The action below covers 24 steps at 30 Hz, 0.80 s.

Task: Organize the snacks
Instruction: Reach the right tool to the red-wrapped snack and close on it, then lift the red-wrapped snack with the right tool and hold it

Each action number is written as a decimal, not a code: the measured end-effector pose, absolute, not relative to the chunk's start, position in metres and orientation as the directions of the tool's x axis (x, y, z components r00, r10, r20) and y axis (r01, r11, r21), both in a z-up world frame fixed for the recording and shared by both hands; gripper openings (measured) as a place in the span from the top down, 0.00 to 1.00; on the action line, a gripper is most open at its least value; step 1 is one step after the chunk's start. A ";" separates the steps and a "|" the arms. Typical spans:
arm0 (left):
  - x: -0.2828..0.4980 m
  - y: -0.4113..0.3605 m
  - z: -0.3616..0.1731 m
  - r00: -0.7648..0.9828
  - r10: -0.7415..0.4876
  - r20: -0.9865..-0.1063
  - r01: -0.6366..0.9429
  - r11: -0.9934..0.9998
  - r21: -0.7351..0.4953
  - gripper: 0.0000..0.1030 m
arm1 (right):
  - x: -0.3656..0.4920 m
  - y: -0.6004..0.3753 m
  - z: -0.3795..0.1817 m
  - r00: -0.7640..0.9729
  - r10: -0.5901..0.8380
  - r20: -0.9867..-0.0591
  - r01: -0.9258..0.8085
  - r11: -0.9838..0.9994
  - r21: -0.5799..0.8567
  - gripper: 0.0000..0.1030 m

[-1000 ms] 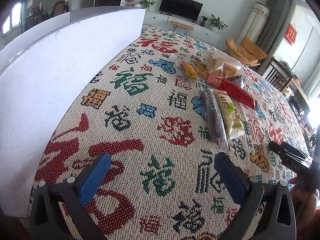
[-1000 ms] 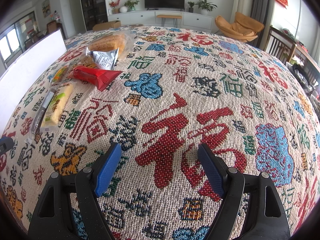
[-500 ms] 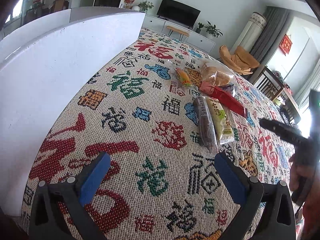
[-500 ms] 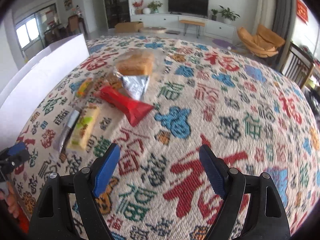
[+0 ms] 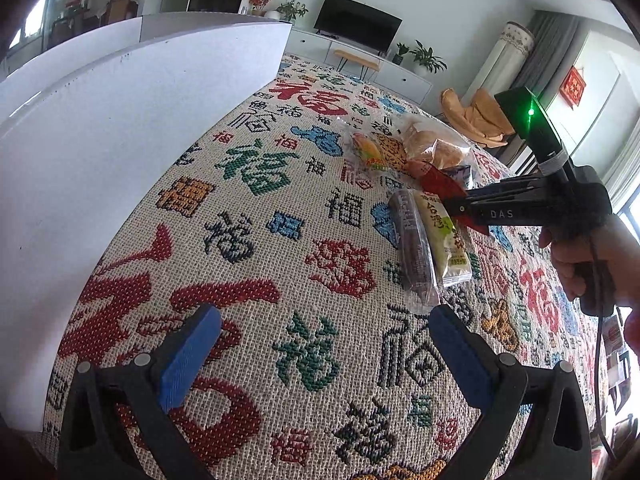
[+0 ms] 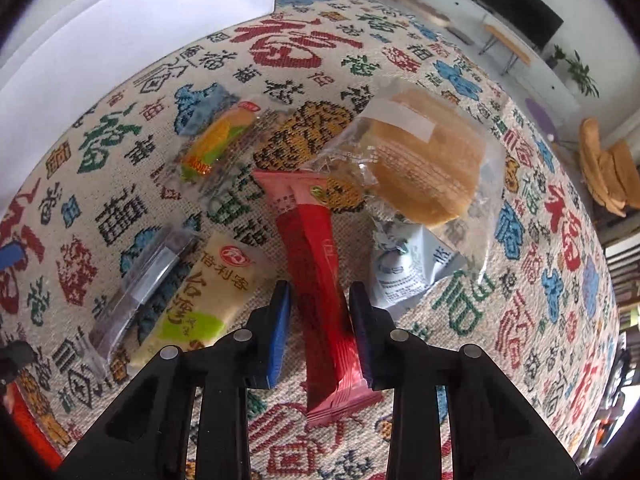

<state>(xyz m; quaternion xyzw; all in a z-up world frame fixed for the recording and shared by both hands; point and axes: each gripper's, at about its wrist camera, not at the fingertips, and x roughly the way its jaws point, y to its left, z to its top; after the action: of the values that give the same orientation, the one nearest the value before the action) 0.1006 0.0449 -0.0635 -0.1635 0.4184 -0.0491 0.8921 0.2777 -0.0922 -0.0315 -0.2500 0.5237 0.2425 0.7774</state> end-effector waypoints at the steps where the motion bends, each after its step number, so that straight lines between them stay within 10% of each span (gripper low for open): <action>1: 0.100 0.045 -0.063 0.647 -0.225 -0.728 -0.048 0.942 -0.333 0.00 | 0.276 -0.092 -0.030 0.334 0.126 -0.934 -0.634 0.764 -0.124 0.80; 13: 0.101 0.047 -0.064 0.646 -0.235 -0.726 -0.049 0.937 -0.347 0.00 | 0.199 -0.149 0.025 0.413 0.294 -0.862 -0.500 0.864 0.055 0.83; 24: 0.104 0.046 -0.065 0.642 -0.238 -0.729 -0.047 0.937 -0.347 0.00 | 0.169 -0.263 -0.015 0.507 0.081 -0.858 -0.150 0.989 0.004 0.78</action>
<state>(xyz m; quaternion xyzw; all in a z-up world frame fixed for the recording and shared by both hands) 0.1042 0.0459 -0.0653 -0.1696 0.4199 -0.0536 0.8900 0.1690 -0.2625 -0.0148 -0.0352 0.4922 0.0664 0.8672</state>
